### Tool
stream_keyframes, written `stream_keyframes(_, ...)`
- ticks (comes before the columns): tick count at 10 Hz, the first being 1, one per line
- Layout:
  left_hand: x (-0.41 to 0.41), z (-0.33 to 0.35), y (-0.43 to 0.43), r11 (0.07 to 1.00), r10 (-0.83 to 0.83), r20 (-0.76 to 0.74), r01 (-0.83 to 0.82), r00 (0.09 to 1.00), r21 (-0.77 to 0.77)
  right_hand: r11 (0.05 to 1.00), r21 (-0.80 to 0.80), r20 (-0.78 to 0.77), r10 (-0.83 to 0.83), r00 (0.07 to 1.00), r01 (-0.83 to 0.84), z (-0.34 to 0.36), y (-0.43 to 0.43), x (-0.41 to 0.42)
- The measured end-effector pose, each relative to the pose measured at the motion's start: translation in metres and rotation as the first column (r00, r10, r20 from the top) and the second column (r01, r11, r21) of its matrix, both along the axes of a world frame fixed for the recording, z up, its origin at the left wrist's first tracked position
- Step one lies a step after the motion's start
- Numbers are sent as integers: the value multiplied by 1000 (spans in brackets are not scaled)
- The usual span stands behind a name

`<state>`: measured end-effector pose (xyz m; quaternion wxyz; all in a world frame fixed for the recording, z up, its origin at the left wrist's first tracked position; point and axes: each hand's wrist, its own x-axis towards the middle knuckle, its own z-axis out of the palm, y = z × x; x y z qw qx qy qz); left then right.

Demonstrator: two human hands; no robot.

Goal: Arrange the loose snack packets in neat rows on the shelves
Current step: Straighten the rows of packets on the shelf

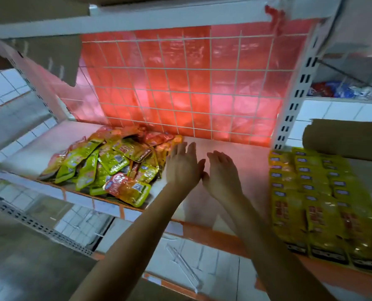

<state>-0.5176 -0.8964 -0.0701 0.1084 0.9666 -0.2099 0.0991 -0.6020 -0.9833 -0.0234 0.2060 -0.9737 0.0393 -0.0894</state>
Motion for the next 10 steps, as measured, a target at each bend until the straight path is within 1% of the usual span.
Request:
stream_keyframes(1, 24, -4, 24, 999, 25, -41, -23, 999, 49, 995, 54, -39, -77, 996, 79, -15, 25, 27)
stream_keyframes(2, 53, -9, 40, 995, 51, -115, -41, 992, 88, 995, 44, -80, -87, 993, 91, -34, 39, 57)
stream_keyframes(3, 82, -11, 49, 988, 57, -172, -30, 983, 153, 995, 0, -92, -97, 991, 97, -49, 48, 89)
stream_keyframes(4, 105, -16, 58, 996, 51, -172, -37, 984, 82, 998, -12, -93, -69, 993, 68, -56, 59, 116)
stream_keyframes(5, 132, -18, 63, 997, 10, -145, 2, 989, 80, 999, -8, -86, -54, 995, 54, -64, 64, 133)
stream_keyframes(6, 148, -25, 63, 994, 22, -172, -3, 985, 106, 999, -28, -131, -30, 991, 26, -75, 61, 143)
stream_keyframes(7, 156, -30, 62, 996, 74, -284, -55, 956, 74, 995, -88, -141, -54, 989, 42, -85, 58, 146)
stream_keyframes(8, 158, -31, 59, 992, 96, -291, -69, 952, 101, 989, -108, -91, -111, 990, 101, -93, 59, 150)
stream_keyframes(9, 159, -34, 61, 989, 34, -163, -10, 986, 146, 982, -120, -56, -151, 987, 144, -97, 60, 154)
stream_keyframes(10, 156, -37, 64, 990, -58, -11, 59, 998, 130, 979, -124, -30, -166, 986, 161, -97, 60, 154)
